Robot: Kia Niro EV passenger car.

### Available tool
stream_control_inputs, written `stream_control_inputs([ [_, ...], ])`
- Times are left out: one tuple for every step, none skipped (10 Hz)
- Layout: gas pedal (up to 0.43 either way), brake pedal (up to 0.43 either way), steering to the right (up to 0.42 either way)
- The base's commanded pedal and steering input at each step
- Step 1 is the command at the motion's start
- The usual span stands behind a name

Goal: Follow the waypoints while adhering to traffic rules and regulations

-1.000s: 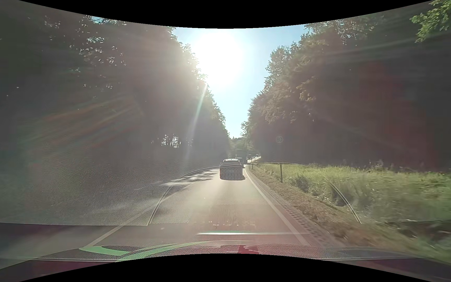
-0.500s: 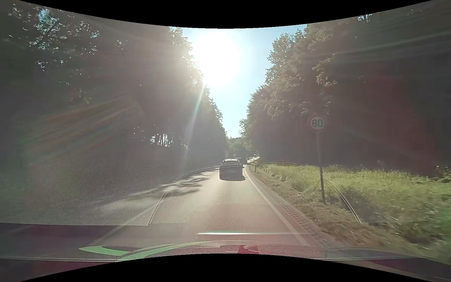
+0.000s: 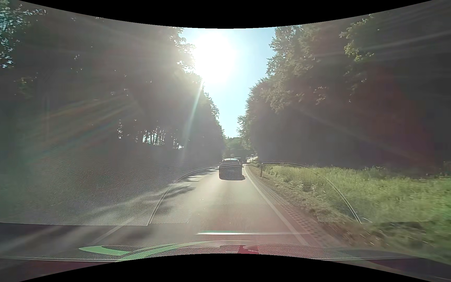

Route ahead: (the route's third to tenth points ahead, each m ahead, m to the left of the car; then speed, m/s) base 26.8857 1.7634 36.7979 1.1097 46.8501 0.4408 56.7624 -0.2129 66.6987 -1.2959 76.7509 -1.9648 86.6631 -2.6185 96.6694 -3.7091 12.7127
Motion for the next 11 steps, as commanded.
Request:
stream_control_inputs([
  [0.059,0.000,0.006],
  [0.079,0.000,0.006],
  [0.079,0.000,0.006],
  [0.087,0.000,0.006],
  [0.098,0.000,0.006],
  [0.110,0.000,0.006],
  [0.118,0.000,0.006],
  [0.138,0.000,0.006],
  [0.138,0.000,0.006],
  [0.138,0.000,0.006],
  [0.150,0.000,0.006],
])
